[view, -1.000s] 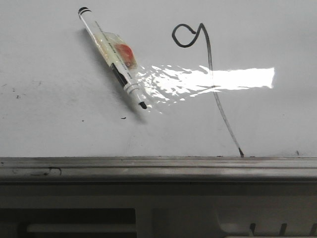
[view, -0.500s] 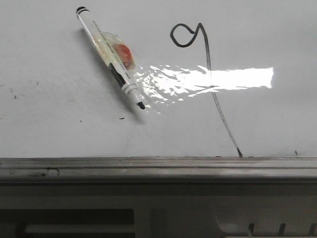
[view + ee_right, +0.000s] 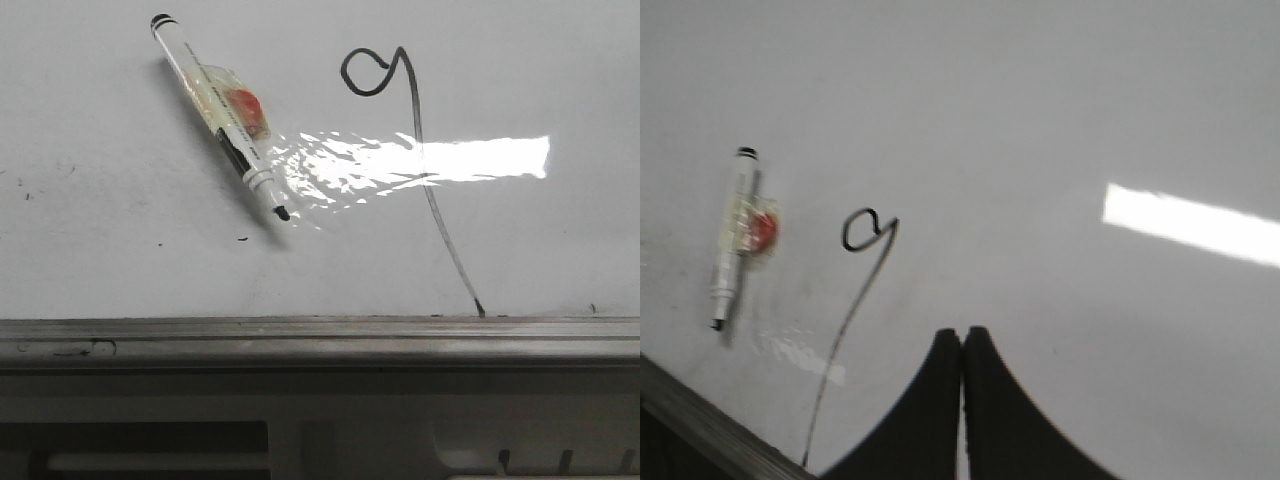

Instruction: Write number 9 on whiteboard

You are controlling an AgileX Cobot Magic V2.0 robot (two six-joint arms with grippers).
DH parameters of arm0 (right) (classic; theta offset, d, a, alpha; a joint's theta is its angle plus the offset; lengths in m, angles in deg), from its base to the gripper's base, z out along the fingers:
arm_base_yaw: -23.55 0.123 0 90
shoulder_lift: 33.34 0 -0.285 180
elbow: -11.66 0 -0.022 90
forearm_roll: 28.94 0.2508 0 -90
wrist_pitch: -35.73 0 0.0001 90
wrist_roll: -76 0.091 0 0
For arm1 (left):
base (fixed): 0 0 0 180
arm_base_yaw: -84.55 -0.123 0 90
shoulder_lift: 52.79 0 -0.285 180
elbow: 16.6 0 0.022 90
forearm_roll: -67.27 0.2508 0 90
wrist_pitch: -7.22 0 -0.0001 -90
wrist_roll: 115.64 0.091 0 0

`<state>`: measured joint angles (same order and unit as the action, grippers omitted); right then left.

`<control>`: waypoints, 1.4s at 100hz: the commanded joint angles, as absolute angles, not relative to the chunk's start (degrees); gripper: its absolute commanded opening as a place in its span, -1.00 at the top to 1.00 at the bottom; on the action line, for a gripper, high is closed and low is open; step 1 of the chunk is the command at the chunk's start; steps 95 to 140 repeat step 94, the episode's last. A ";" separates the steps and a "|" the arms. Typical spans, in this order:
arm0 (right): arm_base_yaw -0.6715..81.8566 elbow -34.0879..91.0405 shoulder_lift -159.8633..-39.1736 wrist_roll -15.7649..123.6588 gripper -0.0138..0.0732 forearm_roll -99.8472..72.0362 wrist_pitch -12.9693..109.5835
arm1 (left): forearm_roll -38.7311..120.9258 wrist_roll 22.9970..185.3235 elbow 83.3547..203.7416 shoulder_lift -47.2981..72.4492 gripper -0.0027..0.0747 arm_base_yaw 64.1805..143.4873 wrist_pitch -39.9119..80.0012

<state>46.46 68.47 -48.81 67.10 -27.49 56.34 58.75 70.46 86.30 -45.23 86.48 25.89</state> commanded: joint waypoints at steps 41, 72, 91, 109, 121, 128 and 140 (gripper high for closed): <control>25.65 91.04 -39.90 72.53 0.83 -28.59 51.53 | 57.78 69.99 84.55 -46.73 0.98 86.41 22.88; 25.65 90.94 -39.45 72.53 0.83 -28.94 53.31 | 57.78 69.99 84.55 -46.73 0.98 86.41 22.88; 25.65 90.94 -39.45 72.53 0.83 -28.94 53.31 | 57.78 69.99 84.55 -46.73 0.98 86.41 22.88; 25.65 90.94 -39.45 72.53 0.83 -28.94 53.31 | 57.78 69.99 84.55 -46.73 0.98 86.41 22.88; 25.65 90.94 -39.45 72.53 0.83 -28.94 53.31 | 57.78 69.99 84.55 -46.73 0.98 86.41 22.88; 25.65 90.94 -39.45 72.53 0.83 -28.94 53.31 | 57.78 69.99 84.55 -46.73 0.98 86.41 22.88; 25.65 90.94 -39.45 72.53 0.83 -28.94 53.31 | 57.78 69.99 84.55 -46.73 0.98 86.41 22.88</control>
